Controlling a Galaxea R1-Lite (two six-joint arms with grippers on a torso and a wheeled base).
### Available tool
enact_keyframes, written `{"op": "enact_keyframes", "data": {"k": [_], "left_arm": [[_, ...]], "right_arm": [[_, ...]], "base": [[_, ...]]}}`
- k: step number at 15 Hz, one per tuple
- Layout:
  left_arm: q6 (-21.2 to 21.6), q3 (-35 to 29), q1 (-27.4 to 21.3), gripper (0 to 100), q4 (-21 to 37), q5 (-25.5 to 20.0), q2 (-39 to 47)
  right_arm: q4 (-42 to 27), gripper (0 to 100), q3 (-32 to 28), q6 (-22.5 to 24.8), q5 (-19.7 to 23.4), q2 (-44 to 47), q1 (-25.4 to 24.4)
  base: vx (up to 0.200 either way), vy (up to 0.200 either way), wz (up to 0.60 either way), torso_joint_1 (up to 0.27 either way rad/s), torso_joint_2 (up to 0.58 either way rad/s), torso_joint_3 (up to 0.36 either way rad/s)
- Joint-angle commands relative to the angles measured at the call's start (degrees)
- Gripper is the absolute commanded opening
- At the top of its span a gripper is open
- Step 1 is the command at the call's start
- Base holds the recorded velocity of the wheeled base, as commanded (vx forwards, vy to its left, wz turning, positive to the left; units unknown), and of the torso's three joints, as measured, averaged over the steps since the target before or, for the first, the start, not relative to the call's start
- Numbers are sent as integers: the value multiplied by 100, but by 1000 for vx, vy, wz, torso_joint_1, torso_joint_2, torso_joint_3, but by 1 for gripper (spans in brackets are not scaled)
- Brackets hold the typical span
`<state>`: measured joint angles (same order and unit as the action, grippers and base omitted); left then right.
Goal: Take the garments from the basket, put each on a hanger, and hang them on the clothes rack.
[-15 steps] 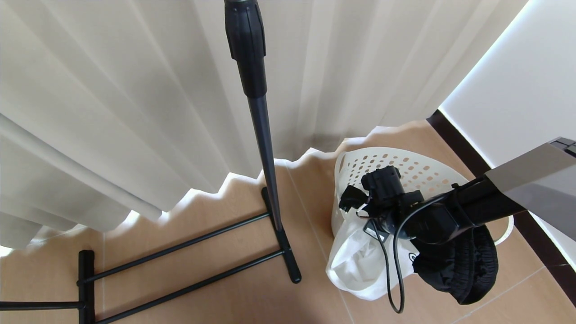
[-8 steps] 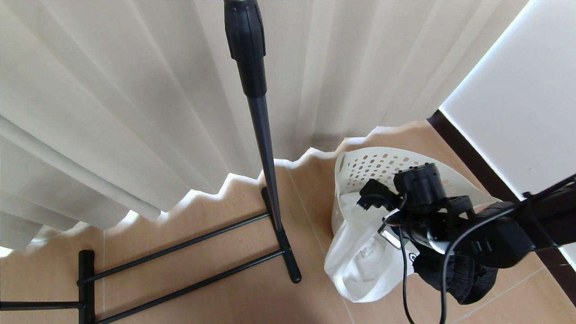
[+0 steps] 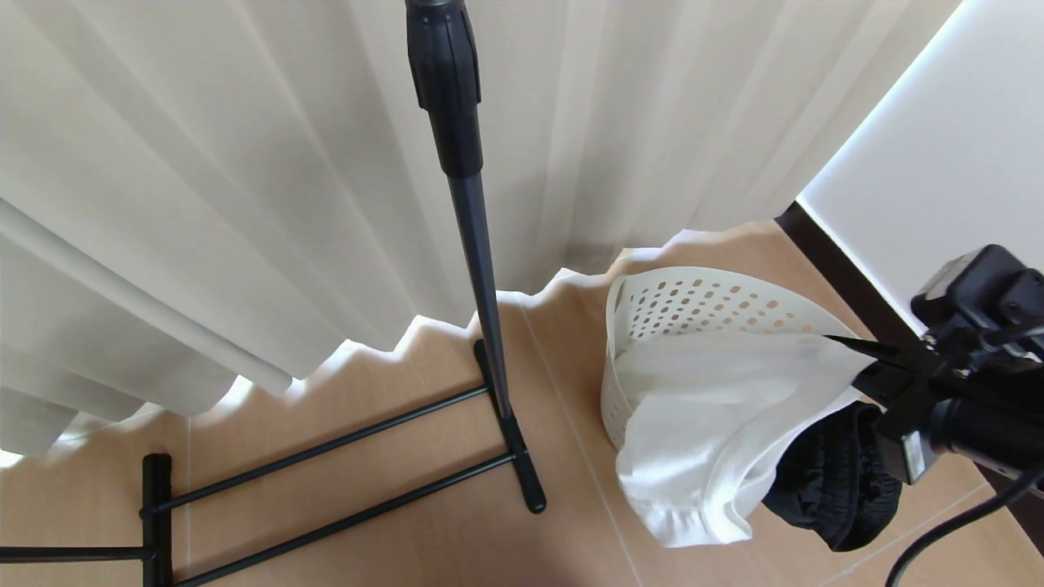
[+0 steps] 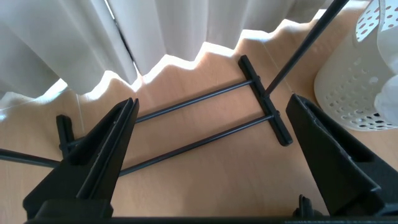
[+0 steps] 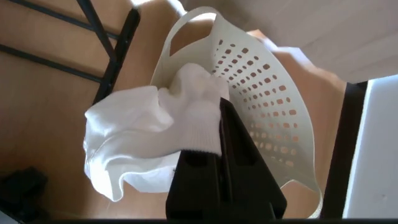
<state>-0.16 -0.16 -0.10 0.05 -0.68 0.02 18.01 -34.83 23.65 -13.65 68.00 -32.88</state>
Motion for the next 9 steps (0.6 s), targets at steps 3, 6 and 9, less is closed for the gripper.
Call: {"op": "enact_keyframes", "data": {"k": [3,6,9], "left_arm": [[-11,-11,1,100,13,-2,6],[-11,-11,-8,100,13,-2,6],[-11,-11,-8,100,4,-2,-2]], "right_arm": [[10,0,152,-1,29,-498,-26],[1,0,205,-10,21,-489,-26],[-25,0,213,-1,-6,-489,-26]], "base": [[0,0,0,0,0,0],[0,0,0,1,4,118],[0,0,0,1,1,191]]}}
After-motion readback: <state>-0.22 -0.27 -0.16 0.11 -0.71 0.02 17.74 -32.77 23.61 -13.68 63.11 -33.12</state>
